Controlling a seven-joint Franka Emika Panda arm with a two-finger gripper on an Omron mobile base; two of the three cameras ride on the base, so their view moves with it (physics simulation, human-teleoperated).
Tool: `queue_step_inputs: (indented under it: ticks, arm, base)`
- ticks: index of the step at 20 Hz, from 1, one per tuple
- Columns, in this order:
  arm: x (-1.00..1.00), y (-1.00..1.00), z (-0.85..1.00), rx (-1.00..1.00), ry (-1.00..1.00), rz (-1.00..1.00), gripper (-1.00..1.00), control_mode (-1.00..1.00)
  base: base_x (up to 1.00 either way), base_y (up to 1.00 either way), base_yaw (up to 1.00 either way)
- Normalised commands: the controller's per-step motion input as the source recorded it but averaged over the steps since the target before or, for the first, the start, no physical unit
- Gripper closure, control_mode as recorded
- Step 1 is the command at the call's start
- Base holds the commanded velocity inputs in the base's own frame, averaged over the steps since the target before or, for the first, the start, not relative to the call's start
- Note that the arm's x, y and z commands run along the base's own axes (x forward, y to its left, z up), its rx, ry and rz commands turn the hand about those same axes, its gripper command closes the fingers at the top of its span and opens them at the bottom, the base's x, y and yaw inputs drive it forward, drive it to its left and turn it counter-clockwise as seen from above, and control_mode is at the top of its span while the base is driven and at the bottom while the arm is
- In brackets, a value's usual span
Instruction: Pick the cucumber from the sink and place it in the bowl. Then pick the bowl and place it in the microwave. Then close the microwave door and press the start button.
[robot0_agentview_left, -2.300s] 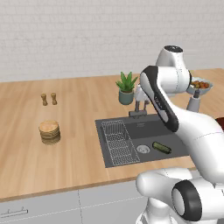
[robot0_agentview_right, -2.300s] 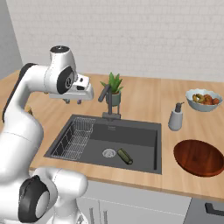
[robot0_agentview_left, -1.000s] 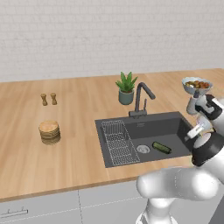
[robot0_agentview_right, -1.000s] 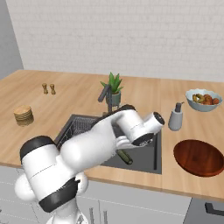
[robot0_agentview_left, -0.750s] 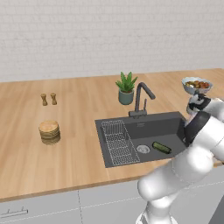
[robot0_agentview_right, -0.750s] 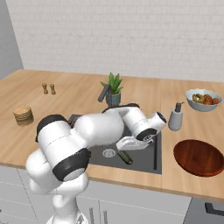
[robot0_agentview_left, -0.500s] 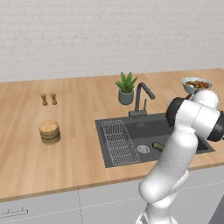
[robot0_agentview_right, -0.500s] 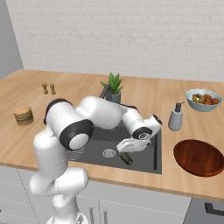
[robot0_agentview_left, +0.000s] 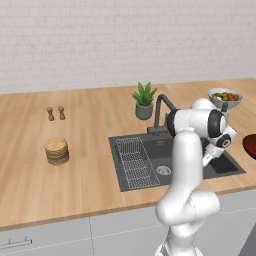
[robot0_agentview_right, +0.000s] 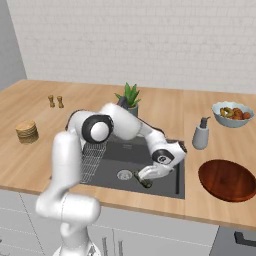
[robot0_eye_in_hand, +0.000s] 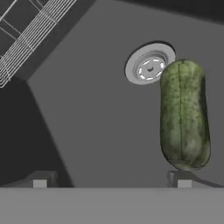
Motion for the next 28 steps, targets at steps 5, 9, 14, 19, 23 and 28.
queue_step_inputs:
  ticks: [5, 9, 14, 19, 23, 28]
  arm:
    - [0.80, 0.00, -0.11, 0.00, 0.00, 0.00, -1.00, -1.00]
    - [0.37, 0.01, -0.61, -0.01, 0.00, 0.00, -1.00, -1.00]
    - [0.06, 0.06, -0.69, -0.07, -0.01, 0.00, -1.00, -1.00]
    - [0.19, 0.15, -0.25, -0.06, 0.00, 0.00, -1.00, -1.00]
    - [0.00, 0.31, -0.03, -0.05, 0.00, 0.00, -1.00, -1.00]
    - [-0.07, 0.20, -0.01, -0.02, 0.00, 0.00, -1.00, -1.00]
  base:
    - [0.00, 0.00, 0.00]
    - [0.00, 0.00, 0.00]
    - [0.00, 0.00, 0.00]
    - [0.00, 0.00, 0.00]
    - [0.00, 0.00, 0.00]
    - [0.00, 0.00, 0.00]
